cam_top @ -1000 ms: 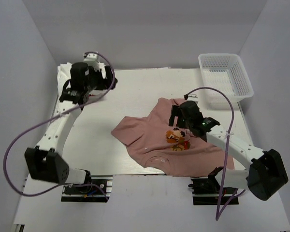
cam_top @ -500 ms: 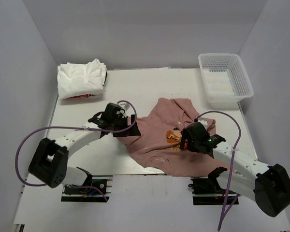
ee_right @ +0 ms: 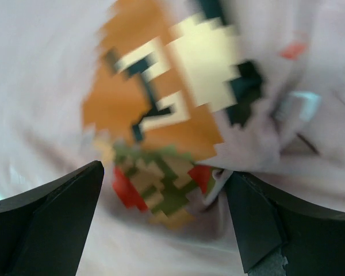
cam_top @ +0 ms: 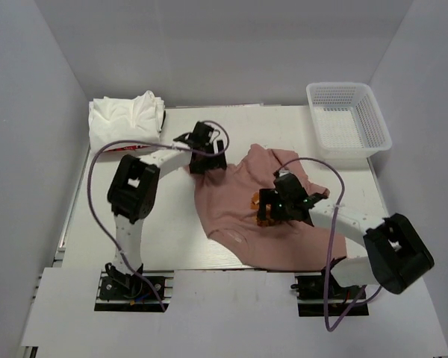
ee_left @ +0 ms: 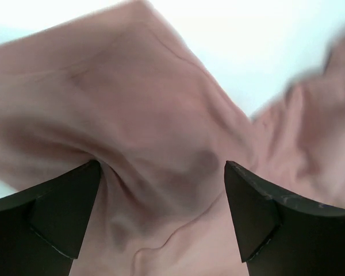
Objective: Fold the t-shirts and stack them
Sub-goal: Flatten out the tshirt
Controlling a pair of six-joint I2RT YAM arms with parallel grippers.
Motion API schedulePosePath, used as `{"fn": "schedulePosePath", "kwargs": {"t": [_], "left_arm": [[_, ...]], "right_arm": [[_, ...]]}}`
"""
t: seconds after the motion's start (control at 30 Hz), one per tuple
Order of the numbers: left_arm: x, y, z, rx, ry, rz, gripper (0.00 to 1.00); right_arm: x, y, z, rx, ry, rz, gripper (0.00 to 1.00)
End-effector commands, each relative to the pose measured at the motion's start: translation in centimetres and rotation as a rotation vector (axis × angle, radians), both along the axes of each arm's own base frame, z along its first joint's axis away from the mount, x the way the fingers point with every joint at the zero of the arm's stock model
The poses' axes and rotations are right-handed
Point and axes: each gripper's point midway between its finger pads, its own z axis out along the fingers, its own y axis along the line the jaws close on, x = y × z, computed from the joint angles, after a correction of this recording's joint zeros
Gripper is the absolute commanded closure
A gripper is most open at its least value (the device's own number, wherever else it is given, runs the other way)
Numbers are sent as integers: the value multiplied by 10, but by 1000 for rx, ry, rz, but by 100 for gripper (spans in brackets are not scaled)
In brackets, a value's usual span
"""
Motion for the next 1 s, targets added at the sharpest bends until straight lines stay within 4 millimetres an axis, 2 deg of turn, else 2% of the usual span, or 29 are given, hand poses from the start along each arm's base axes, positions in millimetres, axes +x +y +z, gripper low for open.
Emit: {"fn": "schedulePosePath", "kwargs": {"t": [0.0,0.03,0.07,0.1,0.13,0.17,0.2,0.23,0.27,0.3,0.37,0.4,0.43,0.5,0.53,0.57,0.6,0.63,0.67,0.7,0.73,0.77,0.8,0.83,0.87,0.9,0.93,0.97], "left_arm": [[40,70,-75,229,113,137,0],[57,71,-78,210,110,151,0],[98,62,-58,152,31,157,0],[116,56,-56,94,8,139,0],[134,60,-75,62,6,129,0],[168,48,-48,-8,-79,119,0],[180,33,-39,-72,-112,72,0],[196,32,-30,-98,-160,57,0],[215,26,-5,-121,-233,55,0],[220,19,1,-153,-252,34,0],[223,12,23,-195,-300,8,0],[224,12,59,-212,-356,4,0],[215,9,62,-201,-355,-17,0],[208,15,90,-154,-387,-12,0],[202,26,123,-111,-429,3,0],[186,27,130,-82,-397,-7,0],[172,24,140,-74,-388,-26,0],[150,31,125,-53,-318,-28,0],[127,30,161,-70,-347,-32,0],[107,28,164,-72,-327,-29,0],[71,37,125,-33,-219,-24,0],[49,29,162,-67,-304,-42,0],[14,34,126,-38,-222,-44,0],[-4,31,125,-45,-224,-48,0],[-24,24,125,-76,-214,-68,0],[-58,11,107,-81,-166,-125,0],[-80,2,121,-121,-184,-176,0],[-97,-5,119,-132,-179,-201,0]], "right_arm": [[11,60,22,167,-52,212,10],[13,71,22,184,-43,237,10],[9,85,20,214,-14,287,10],[0,107,18,257,2,363,10],[-1,119,21,280,-2,397,10],[6,141,34,320,-12,443,10],[-11,158,26,314,18,516,10],[-12,169,31,321,3,554,10],[-9,196,55,355,-53,625,10],[-17,206,49,338,-43,657,10],[-14,217,71,337,-115,690,10],[-9,216,78,331,-142,672,10],[0,210,81,314,-173,630,10],[16,191,103,264,-247,523,10],[22,179,111,225,-274,470,10],[20,168,108,195,-244,434,10],[24,152,117,162,-256,356,10],[26,141,114,132,-250,313,10],[26,134,114,125,-235,270,10],[23,115,103,68,-189,195,10],[23,96,105,38,-208,136,10],[18,78,97,1,-160,62,10],[18,55,93,-50,-179,-7,10],[26,35,100,-78,-216,-90,10],[24,17,106,-98,-232,-161,10],[18,1,97,-136,-211,-195,10],[18,-13,100,-153,-237,-236,10],[16,-29,105,-158,-235,-280,10]]}}
